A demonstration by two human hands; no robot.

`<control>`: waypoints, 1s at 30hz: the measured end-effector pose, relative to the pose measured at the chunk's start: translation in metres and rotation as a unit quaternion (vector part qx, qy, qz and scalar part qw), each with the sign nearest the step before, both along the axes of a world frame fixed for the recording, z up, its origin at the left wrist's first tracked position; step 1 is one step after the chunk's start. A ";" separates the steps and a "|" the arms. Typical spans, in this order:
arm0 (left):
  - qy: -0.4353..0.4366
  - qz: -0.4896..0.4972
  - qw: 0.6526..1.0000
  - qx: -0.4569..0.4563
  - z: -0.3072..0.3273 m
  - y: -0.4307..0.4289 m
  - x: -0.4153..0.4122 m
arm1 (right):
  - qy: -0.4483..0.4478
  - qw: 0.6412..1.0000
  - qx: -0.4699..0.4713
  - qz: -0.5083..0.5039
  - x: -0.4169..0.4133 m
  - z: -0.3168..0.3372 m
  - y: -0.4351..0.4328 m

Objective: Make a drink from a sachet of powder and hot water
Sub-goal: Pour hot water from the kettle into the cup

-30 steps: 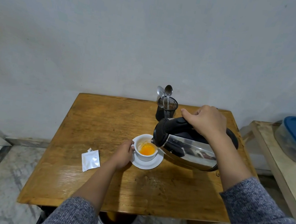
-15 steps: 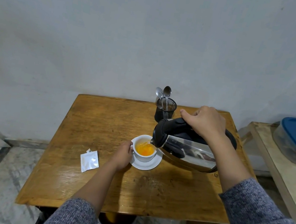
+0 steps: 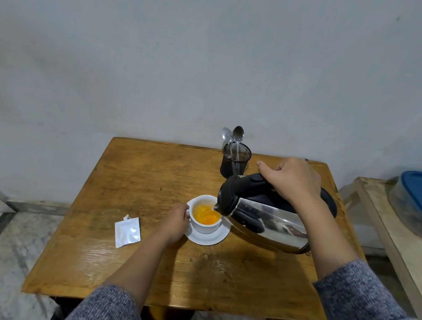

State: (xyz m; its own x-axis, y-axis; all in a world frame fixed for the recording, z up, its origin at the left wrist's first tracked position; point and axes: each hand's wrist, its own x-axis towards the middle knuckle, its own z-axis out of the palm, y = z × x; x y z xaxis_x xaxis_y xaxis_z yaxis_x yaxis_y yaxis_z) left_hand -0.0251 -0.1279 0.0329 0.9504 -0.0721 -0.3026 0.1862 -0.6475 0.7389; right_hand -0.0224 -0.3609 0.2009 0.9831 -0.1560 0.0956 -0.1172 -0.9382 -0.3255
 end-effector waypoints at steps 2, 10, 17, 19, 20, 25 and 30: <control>0.000 0.000 1.000 0.002 0.001 0.000 0.000 | -0.002 1.000 0.001 -0.002 -0.001 0.000 0.000; 0.000 0.007 1.000 0.001 0.000 -0.002 0.000 | -0.003 1.000 -0.007 -0.004 -0.003 -0.001 -0.001; -0.004 -0.002 1.000 -0.001 -0.002 0.000 0.002 | 0.000 1.000 -0.011 -0.008 -0.005 0.001 0.000; -0.004 -0.004 1.000 -0.002 -0.002 0.000 0.002 | 0.006 1.000 -0.010 -0.009 -0.005 0.003 0.000; -0.003 -0.003 1.000 -0.003 -0.002 0.000 0.003 | 0.008 1.000 -0.010 -0.010 -0.005 0.004 0.000; 0.011 0.008 1.000 -0.008 -0.004 0.000 0.003 | 0.008 1.000 -0.016 -0.010 -0.004 0.005 0.001; 0.015 0.011 1.000 -0.016 -0.004 0.001 0.003 | 0.006 1.000 -0.015 -0.011 -0.003 0.007 0.001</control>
State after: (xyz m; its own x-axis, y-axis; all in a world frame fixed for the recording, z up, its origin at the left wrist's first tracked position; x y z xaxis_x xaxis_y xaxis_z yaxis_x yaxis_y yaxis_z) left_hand -0.0220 -0.1273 0.0292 0.9421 -0.0609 -0.3297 0.2234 -0.6193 0.7527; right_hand -0.0253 -0.3602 0.2082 0.9807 -0.1748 0.0880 -0.1417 -0.9445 -0.2964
